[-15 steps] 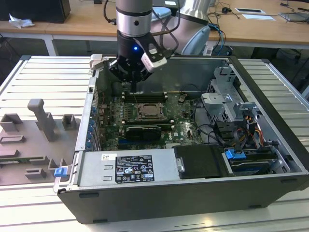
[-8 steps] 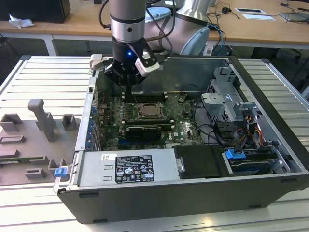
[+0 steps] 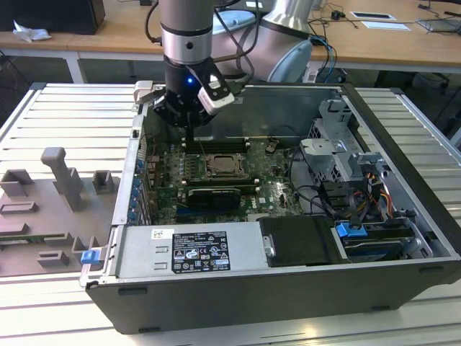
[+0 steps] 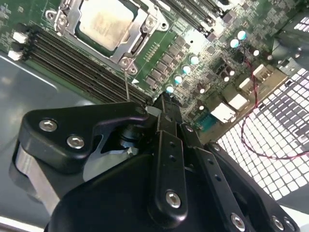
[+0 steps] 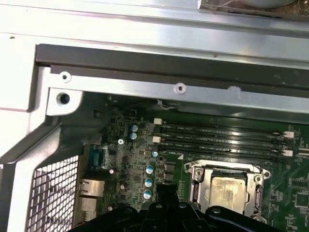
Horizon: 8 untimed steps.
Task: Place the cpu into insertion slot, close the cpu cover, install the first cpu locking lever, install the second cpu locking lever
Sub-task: 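Install the first cpu locking lever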
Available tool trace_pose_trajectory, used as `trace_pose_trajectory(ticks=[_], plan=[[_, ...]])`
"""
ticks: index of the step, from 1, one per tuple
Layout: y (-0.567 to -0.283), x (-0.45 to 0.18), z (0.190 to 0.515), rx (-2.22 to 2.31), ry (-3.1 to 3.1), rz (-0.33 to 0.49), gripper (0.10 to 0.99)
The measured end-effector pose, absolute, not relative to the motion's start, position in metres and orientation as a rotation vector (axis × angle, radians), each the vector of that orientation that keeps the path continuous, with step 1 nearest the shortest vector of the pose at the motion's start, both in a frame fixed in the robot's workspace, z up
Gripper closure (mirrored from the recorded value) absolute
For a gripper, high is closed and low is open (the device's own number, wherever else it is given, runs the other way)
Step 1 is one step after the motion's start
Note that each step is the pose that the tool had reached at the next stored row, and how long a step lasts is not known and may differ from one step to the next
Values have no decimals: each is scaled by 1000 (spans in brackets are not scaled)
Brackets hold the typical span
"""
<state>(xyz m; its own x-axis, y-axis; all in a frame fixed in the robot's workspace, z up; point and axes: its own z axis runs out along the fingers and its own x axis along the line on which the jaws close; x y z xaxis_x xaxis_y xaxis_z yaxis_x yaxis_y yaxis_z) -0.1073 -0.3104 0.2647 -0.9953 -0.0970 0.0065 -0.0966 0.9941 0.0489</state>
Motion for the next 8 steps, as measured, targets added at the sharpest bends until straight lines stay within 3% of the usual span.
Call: trace_pose_trajectory(ticks=[8], plan=[[-297, -110, 261, 151, -3128, -76, 980]])
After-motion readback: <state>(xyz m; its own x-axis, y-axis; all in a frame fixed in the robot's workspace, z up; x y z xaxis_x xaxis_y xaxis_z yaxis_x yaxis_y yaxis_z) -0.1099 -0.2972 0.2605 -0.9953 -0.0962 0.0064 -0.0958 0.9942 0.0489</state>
